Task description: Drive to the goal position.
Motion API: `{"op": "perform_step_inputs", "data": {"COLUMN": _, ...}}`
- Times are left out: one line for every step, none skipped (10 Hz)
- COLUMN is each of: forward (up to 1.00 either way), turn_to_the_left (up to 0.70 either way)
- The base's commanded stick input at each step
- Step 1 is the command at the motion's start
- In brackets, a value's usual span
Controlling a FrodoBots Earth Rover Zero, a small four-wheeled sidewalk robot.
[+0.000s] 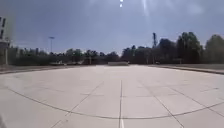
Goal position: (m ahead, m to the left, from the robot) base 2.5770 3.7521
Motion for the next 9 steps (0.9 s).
{"op": "perform_step_inputs", "data": {"forward": 0.85, "turn_to_the_left": 0.0}}
{"op": "perform_step_inputs", "data": {"forward": 0.85, "turn_to_the_left": 0.0}}
{"op": "perform_step_inputs", "data": {"forward": 0.85, "turn_to_the_left": 0.0}}
{"op": "perform_step_inputs", "data": {"forward": 0.85, "turn_to_the_left": 0.0}}
{"op": "perform_step_inputs", "data": {"forward": 0.85, "turn_to_the_left": 0.0}}
{"op": "perform_step_inputs", "data": {"forward": 0.85, "turn_to_the_left": 0.0}}
{"op": "perform_step_inputs", "data": {"forward": 0.85, "turn_to_the_left": 0.0}}
{"op": "perform_step_inputs", "data": {"forward": 0.85, "turn_to_the_left": 0.0}}
{"op": "perform_step_inputs", "data": {"forward": 0.85, "turn_to_the_left": 0.0}}
